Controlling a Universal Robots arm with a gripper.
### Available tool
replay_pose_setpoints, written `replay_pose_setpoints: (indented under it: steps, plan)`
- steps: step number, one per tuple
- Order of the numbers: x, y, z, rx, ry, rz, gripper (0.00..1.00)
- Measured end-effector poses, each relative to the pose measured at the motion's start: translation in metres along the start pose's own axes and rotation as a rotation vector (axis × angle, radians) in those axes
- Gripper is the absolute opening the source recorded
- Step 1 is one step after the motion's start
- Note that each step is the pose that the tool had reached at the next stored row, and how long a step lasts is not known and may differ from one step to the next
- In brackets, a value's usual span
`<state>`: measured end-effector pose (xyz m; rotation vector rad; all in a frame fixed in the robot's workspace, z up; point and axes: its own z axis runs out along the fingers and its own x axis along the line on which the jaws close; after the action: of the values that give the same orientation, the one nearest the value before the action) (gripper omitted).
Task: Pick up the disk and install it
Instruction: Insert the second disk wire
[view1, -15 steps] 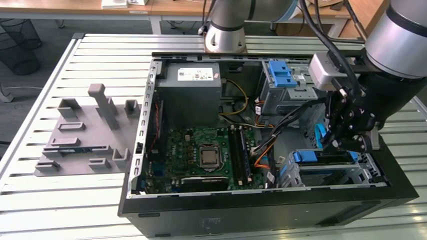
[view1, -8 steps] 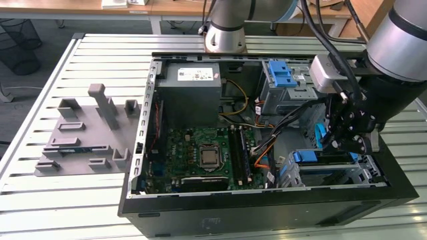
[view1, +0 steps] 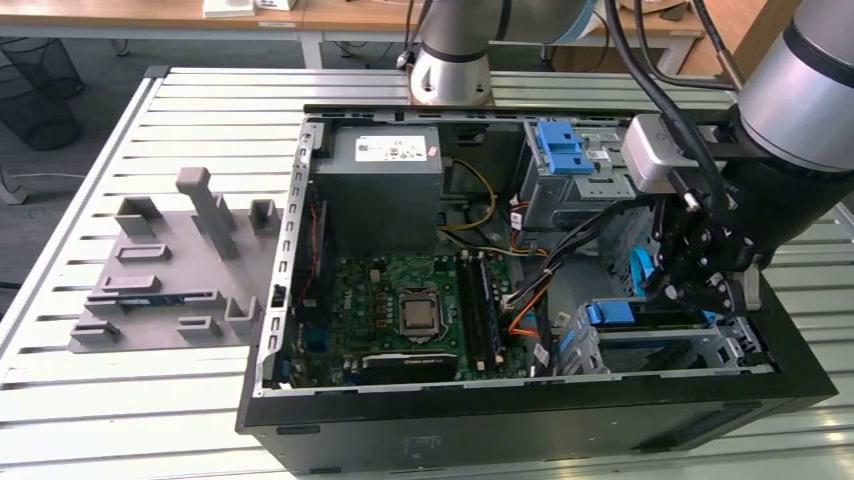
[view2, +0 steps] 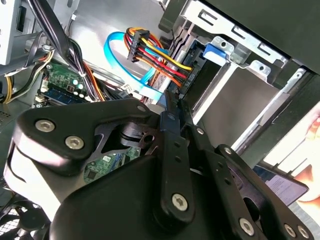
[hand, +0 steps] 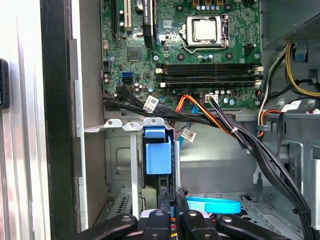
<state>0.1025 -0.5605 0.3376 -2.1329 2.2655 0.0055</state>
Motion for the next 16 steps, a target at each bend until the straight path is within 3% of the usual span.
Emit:
replay_pose_setpoints:
  steps: [16]
  plan:
    - [0.0016, -0.0018, 0.0029, -0.0001, -0.002, 0.0, 0.16]
